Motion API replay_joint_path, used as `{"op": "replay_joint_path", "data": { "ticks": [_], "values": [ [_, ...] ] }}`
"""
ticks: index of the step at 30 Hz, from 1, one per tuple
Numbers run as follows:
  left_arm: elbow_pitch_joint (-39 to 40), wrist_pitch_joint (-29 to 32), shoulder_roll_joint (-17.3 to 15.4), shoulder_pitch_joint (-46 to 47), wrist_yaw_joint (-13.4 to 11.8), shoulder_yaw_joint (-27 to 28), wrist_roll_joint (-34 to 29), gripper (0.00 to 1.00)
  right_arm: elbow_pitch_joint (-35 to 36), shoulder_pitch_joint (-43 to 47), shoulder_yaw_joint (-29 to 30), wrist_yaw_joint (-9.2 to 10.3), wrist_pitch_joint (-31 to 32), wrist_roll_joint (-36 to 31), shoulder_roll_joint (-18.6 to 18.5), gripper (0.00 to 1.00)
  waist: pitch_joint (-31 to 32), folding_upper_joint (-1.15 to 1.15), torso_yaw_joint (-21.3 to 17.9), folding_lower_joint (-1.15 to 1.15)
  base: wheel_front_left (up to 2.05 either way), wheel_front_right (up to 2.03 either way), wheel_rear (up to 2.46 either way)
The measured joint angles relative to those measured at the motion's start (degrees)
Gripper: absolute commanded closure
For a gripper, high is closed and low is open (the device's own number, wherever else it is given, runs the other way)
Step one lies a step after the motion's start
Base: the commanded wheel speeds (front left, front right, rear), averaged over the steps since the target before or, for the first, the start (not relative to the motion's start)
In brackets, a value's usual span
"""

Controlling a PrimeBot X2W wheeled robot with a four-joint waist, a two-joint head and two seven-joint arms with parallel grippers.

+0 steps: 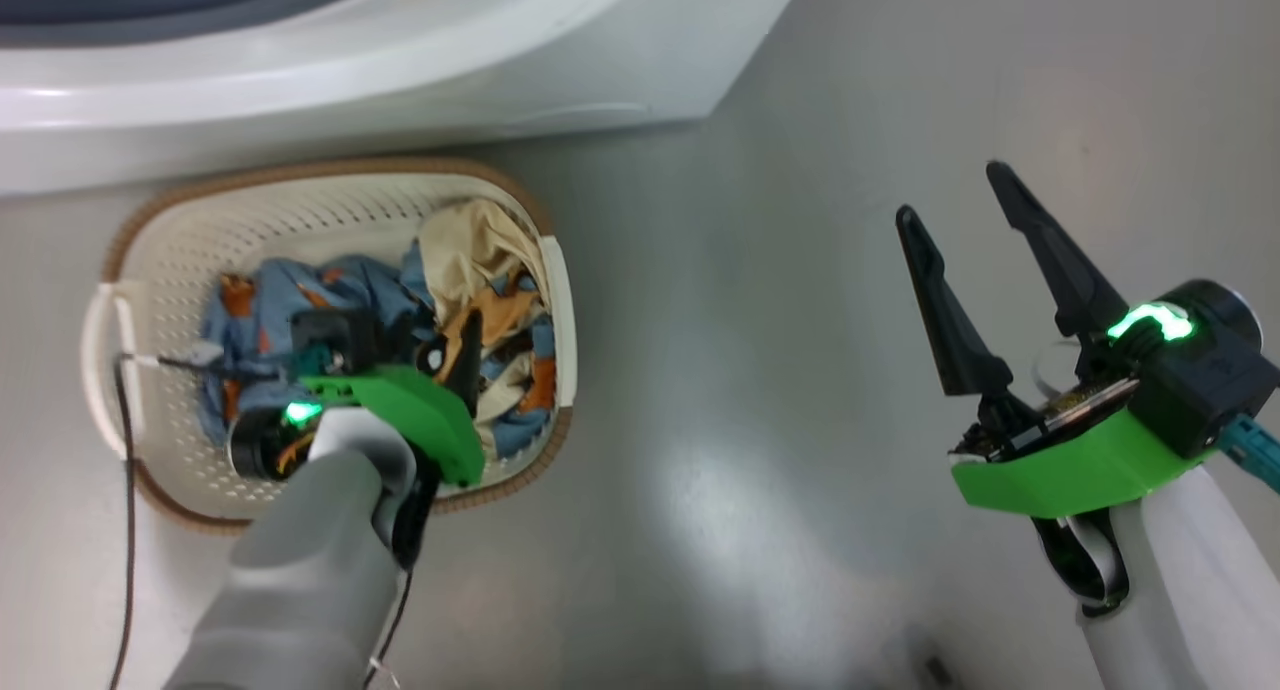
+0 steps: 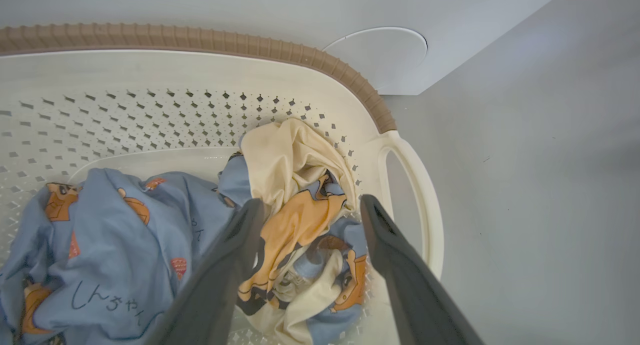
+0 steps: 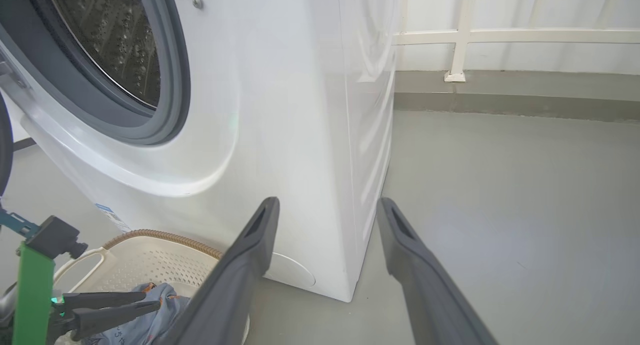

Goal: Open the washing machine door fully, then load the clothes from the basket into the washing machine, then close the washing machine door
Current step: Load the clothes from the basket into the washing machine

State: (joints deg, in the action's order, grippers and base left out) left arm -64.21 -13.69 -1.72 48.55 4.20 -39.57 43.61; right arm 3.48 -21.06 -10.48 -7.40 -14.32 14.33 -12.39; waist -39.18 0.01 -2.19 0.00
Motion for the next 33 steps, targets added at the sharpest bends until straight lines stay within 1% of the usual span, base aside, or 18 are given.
{"op": "replay_joint_path", "data": {
  "ticks": [4, 12, 18, 22, 23, 24, 25, 27, 33],
  "values": [
    [-2.5, 0.0, 0.0, 3.9, -0.2, 0.1, 2.2, 0.0, 0.6, -2.3, -0.2, 0.0, -0.2, 0.5, 0.1, 0.0, -3.9, 0.0, -1.1, 0.0, 0.0, 0.0, 0.0],
    [-7.2, -0.1, 0.0, 8.7, -0.9, 1.2, 3.8, 0.0, 1.7, -4.8, -0.4, 0.0, -0.4, 0.6, 0.5, 0.0, -10.8, 0.0, -3.7, 0.0, 0.0, 0.0, 0.0],
    [-8.7, 0.1, -0.8, 10.5, -2.0, 2.5, 5.4, 0.0, 2.5, -6.3, -1.4, 0.0, -0.4, 0.8, 1.1, 0.0, -14.7, 0.0, -5.7, 0.0, 0.0, 0.0, 0.0],
    [-9.0, 0.3, -1.6, 11.2, -2.7, 3.0, 5.9, 0.0, 2.5, -6.3, -1.5, 0.0, -0.4, 1.0, 1.4, 0.0, -16.0, 0.0, -6.8, 0.0, 0.0, 0.0, 0.0],
    [-9.3, 0.9, -2.1, 11.5, -3.1, 3.3, 6.0, 0.11, 2.5, -6.3, -1.6, 0.0, -0.4, 1.0, 1.5, 0.0, -16.6, 0.0, -7.6, 0.0, 0.0, 0.0, 0.0],
    [-9.3, 0.9, -2.1, 11.5, -3.1, 3.3, 6.0, 0.11, 2.5, -6.3, -1.6, 0.0, -0.4, 1.0, 1.5, 0.0, -16.6, 0.0, -7.6, 0.0, 0.0, 0.0, 0.0],
    [-9.3, 1.0, -2.4, 11.6, -3.4, 3.5, 6.2, 0.58, 2.5, -6.3, -1.7, 0.0, -0.4, 1.0, 1.6, 0.0, -16.9, 0.0, -7.9, 0.0, 0.0, 0.0, 0.0],
    [-9.4, 1.2, -2.6, 11.6, -3.5, 3.6, 6.4, 1.0, 2.5, -6.3, -1.7, 0.0, -0.4, 1.1, 1.6, 0.0, -17.3, 0.0, -8.6, 0.0, 0.0, 0.0, 0.0],
    [-9.6, 1.5, -3.3, 11.6, -4.7, 3.8, 6.6, 1.0, 2.4, -6.4, -1.6, 0.0, -0.4, 2.4, 1.9, 0.0, -17.9, 0.0, -9.4, 0.0, 0.0, 0.0, 0.0]
  ]
}}
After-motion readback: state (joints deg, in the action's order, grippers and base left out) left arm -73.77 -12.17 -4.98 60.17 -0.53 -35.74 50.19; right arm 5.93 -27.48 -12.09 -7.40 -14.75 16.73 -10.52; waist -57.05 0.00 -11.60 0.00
